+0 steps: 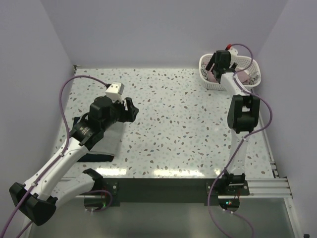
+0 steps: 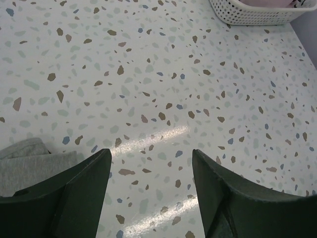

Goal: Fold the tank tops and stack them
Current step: Grab the tank top from the pile

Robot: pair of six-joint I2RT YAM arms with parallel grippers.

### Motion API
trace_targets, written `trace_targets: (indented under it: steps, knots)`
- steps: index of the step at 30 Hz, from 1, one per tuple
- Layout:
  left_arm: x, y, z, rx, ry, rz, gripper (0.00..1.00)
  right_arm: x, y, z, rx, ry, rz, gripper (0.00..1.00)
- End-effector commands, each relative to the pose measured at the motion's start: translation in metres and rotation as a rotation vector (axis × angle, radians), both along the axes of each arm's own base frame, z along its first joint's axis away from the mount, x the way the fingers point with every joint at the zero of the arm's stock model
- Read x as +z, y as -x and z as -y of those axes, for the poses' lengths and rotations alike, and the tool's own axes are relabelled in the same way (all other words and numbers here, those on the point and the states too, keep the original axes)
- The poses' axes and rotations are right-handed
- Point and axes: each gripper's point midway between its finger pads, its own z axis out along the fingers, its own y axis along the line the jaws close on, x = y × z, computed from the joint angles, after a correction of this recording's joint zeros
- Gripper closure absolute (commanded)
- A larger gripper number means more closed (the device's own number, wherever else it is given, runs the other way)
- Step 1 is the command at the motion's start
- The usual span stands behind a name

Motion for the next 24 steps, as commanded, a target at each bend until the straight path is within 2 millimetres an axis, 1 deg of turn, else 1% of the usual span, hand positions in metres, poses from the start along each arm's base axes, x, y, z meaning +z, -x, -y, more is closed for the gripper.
trace_targets:
  steps: [1,2,4,5,7,8,9,11,12,13,14,15,16,20,21,23,24]
  knots:
    - [0.005,0.001,0.001,-0.014,-0.001,0.010,0.28,0.030,-0.023,0.017,-0.083,0.066,0.105,0.09]
    - [0.003,0.001,0.001,-0.011,-0.007,0.005,0.28,0.020,-0.028,0.027,-0.112,0.081,0.093,0.10]
    - [0.001,0.001,0.000,-0.009,-0.012,0.001,0.28,0.015,-0.033,0.031,-0.124,0.099,0.086,0.10]
    - [0.001,0.000,-0.001,-0.005,-0.018,0.002,0.28,0.018,-0.033,0.039,-0.166,0.126,0.086,0.10]
    - [-0.002,-0.001,-0.001,0.000,-0.023,-0.004,0.28,0.007,-0.034,0.046,-0.184,0.144,0.067,0.10]
    - [-0.002,-0.001,-0.002,0.000,-0.026,-0.002,0.28,0.008,-0.035,0.052,-0.198,0.152,0.072,0.10]
    - [-0.003,-0.001,-0.002,0.001,-0.030,-0.004,0.28,0.005,-0.036,0.054,-0.205,0.155,0.067,0.10]
    - [-0.004,-0.003,-0.001,0.001,-0.032,-0.008,0.28,-0.011,-0.037,0.062,-0.214,0.161,0.040,0.10]
    - [-0.005,-0.003,0.000,-0.001,-0.034,-0.009,0.28,-0.009,-0.040,0.064,-0.219,0.164,0.045,0.10]
    - [-0.006,-0.004,0.000,0.000,-0.033,-0.013,0.28,-0.021,-0.040,0.063,-0.216,0.168,0.019,0.10]
    - [-0.007,-0.004,0.000,-0.001,-0.035,-0.014,0.28,-0.022,-0.041,0.064,-0.223,0.162,0.023,0.10]
    - [-0.008,-0.004,0.000,-0.002,-0.035,-0.015,0.28,-0.026,-0.038,0.082,-0.249,0.159,0.016,0.10]
    - [-0.009,-0.004,0.001,-0.002,-0.037,-0.019,0.28,-0.029,-0.038,0.085,-0.255,0.157,0.014,0.11]
    - [-0.016,-0.006,0.002,-0.003,-0.045,-0.032,0.28,-0.044,-0.038,0.096,-0.270,0.150,0.003,0.14]
    - [-0.017,-0.007,0.002,-0.003,-0.048,-0.036,0.28,-0.046,-0.038,0.098,-0.272,0.148,0.002,0.15]
    - [-0.020,-0.007,0.002,-0.003,-0.051,-0.041,0.28,-0.051,-0.037,0.103,-0.280,0.141,-0.002,0.19]
    - [-0.022,-0.008,0.003,-0.002,-0.052,-0.046,0.28,-0.050,-0.037,0.103,-0.280,0.138,0.004,0.21]
